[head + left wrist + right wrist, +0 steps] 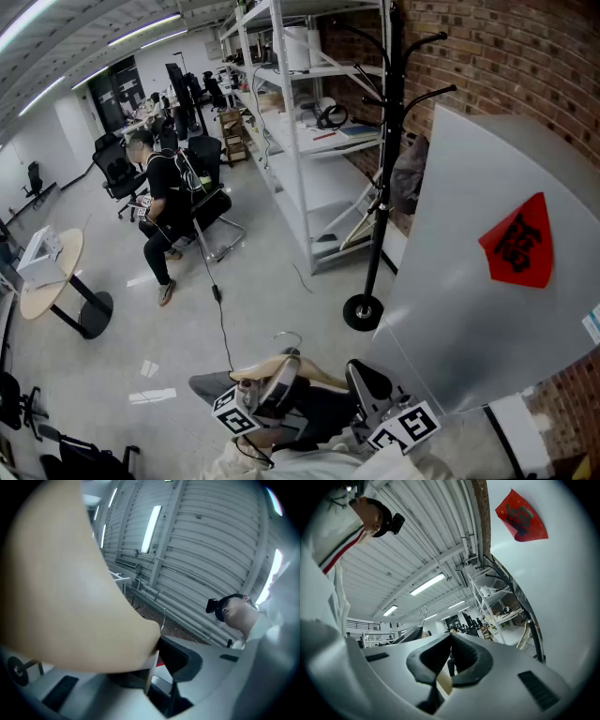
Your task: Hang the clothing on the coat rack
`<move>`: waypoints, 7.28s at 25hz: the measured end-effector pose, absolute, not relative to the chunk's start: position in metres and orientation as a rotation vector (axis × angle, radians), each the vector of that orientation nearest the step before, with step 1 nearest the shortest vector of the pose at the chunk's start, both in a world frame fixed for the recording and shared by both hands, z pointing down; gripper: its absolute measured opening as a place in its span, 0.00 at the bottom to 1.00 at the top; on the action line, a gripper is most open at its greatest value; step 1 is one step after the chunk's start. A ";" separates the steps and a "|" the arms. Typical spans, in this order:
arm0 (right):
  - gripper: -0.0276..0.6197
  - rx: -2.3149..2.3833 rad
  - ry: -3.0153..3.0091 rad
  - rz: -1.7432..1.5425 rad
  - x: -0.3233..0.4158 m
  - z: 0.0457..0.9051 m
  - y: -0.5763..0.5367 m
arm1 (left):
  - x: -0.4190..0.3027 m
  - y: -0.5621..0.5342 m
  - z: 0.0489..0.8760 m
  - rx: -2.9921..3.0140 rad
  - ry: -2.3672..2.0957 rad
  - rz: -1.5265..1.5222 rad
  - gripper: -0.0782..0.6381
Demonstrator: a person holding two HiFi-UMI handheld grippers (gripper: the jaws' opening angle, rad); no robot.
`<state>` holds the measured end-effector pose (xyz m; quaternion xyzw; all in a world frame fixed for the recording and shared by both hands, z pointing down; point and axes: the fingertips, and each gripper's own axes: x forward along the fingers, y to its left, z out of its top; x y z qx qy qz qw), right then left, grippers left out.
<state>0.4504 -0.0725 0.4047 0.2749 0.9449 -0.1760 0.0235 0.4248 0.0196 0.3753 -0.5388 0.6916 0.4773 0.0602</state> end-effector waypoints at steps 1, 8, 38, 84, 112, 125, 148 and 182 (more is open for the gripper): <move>0.08 0.850 2.924 -0.531 0.445 0.404 -0.072 | 0.420 0.020 0.373 -1.633 2.086 1.434 0.25; 0.08 0.790 2.930 -0.459 0.387 0.403 -0.055 | 0.362 0.039 0.371 -1.667 2.040 1.402 0.25; 0.08 0.456 2.980 -0.401 0.150 0.401 0.061 | 0.102 0.154 0.373 -1.877 1.924 1.418 0.25; 0.08 -0.164 2.945 -0.324 -0.137 0.391 -0.180 | -0.198 -0.116 0.360 -2.427 1.522 1.525 0.25; 0.08 -1.101 2.704 -0.237 -0.133 0.385 -0.182 | -0.216 -0.169 0.354 -3.100 0.740 1.551 0.25; 0.08 -1.105 2.680 -0.203 -0.118 0.376 -0.188 | -0.203 -0.174 0.348 -3.082 0.735 1.540 0.25; 0.08 -1.149 2.591 -0.137 -0.071 0.351 -0.212 | -0.207 -0.240 0.284 -2.942 0.724 1.556 0.25; 0.08 -1.176 2.611 -0.146 -0.080 0.364 -0.247 | -0.213 -0.314 0.326 -3.015 0.763 1.627 0.25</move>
